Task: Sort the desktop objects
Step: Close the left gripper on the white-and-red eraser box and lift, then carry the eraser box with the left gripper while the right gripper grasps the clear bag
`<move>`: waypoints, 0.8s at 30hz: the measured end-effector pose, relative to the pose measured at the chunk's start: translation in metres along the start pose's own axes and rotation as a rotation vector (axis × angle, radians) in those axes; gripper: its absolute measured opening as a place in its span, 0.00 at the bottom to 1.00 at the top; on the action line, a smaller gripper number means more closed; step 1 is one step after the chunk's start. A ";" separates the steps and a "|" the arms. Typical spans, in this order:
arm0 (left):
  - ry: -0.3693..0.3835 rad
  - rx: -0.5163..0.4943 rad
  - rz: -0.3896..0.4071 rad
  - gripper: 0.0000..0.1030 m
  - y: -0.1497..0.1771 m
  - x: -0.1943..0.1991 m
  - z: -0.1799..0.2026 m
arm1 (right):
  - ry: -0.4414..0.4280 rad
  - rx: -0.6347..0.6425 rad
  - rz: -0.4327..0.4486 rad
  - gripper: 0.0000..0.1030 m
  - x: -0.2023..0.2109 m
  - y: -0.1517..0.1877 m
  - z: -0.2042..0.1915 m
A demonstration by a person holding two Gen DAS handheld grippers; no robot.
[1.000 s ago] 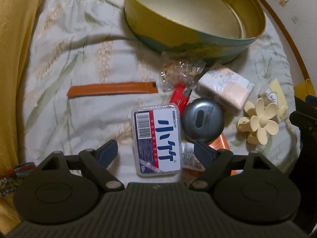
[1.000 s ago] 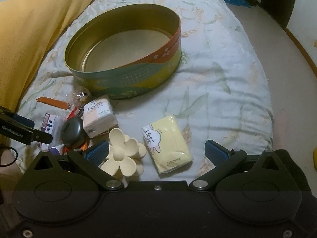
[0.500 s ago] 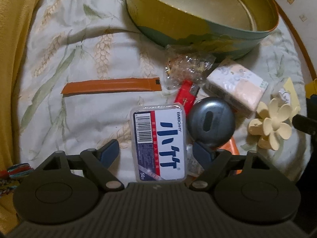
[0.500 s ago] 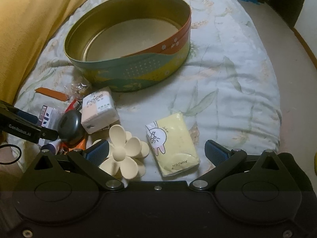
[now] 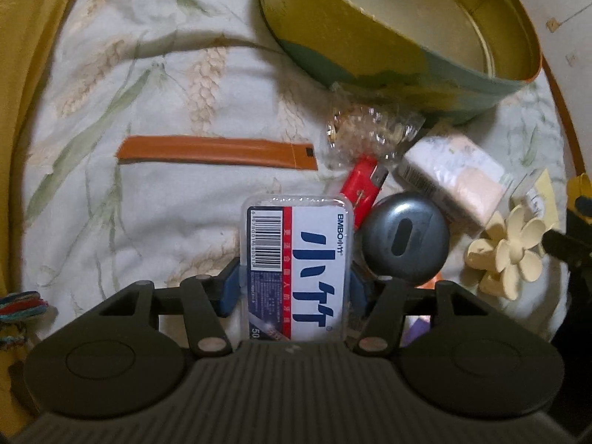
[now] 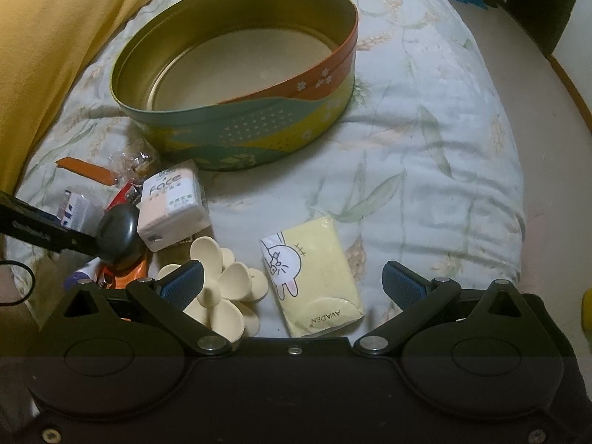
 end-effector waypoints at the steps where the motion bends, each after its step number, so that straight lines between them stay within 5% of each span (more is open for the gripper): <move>1: 0.002 -0.002 0.016 0.58 -0.002 0.004 -0.001 | 0.000 -0.001 0.000 1.00 0.000 0.000 0.000; 12: 0.020 -0.081 0.208 0.58 -0.020 0.044 0.021 | -0.013 -0.011 -0.009 1.00 0.006 0.012 0.011; 24: 0.040 -0.105 0.306 0.58 -0.038 0.067 0.030 | -0.237 0.167 -0.047 1.00 0.023 0.029 -0.053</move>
Point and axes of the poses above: each gripper's, at about its wrist camera, not at the fingertips, and x roughly against the way its jaws point, z to its right, y to its underside, the point moved 1 cm from there along -x, roughly the way its jaws point, and after that the axes turned 7 degrees about z, right-handed, at the moved point
